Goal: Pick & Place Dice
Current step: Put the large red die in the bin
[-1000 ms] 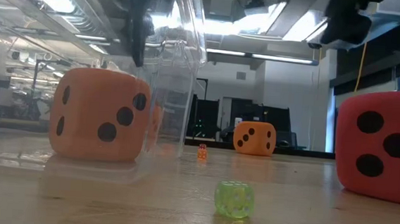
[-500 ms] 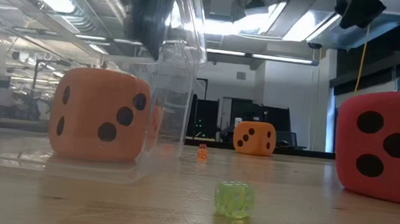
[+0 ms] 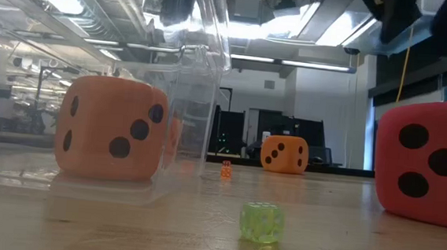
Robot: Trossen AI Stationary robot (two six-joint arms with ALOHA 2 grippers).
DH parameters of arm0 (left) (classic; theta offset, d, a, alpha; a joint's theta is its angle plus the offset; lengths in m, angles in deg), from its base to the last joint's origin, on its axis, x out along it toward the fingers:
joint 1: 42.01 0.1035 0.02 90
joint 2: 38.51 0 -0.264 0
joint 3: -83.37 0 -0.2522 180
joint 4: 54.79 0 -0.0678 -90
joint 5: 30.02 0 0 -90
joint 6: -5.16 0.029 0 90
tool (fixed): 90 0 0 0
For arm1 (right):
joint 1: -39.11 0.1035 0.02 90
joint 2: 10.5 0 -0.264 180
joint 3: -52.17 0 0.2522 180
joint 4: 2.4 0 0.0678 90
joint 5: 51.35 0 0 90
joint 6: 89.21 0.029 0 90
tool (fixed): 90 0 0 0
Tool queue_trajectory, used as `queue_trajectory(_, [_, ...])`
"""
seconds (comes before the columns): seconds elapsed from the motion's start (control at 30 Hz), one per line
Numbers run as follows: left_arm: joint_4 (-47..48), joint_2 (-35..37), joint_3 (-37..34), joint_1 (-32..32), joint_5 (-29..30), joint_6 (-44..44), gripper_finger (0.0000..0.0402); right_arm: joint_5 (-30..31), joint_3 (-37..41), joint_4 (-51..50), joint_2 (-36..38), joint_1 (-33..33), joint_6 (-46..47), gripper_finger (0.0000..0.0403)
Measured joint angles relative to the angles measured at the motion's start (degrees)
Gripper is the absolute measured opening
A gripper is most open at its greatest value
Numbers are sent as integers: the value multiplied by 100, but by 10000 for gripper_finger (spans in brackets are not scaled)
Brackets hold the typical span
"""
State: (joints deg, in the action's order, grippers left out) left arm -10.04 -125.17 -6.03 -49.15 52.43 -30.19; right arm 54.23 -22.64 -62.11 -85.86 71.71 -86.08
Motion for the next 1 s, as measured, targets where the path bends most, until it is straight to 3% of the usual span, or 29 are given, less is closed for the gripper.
queue_trajectory(0.13, [7,178,0,-58,40,196,184,-22,-1,284,-351,13,507,263])
queue_trajectory(0.33, [47,421,4,-151,552,711,184,-67,-1,397,-715,50,804,304])
queue_trajectory(0.53, [55,476,4,-149,818,913,184,-575,-1,376,-951,57,1127,341])
queue_trajectory(0.63, [49,482,4,-151,941,966,182,-305,-1,309,-940,57,1729,347])
queue_trajectory(0.73, [51,482,4,-149,973,968,182,-457,-1,308,-866,51,2061,347])
queue_trajectory(0.9, [49,482,4,-145,1014,1055,182,-1018,-1,303,-856,61,2096,347])
queue_trajectory(1.0, [49,482,4,-140,1155,1087,182,-1019,-1,302,-856,55,1879,347])
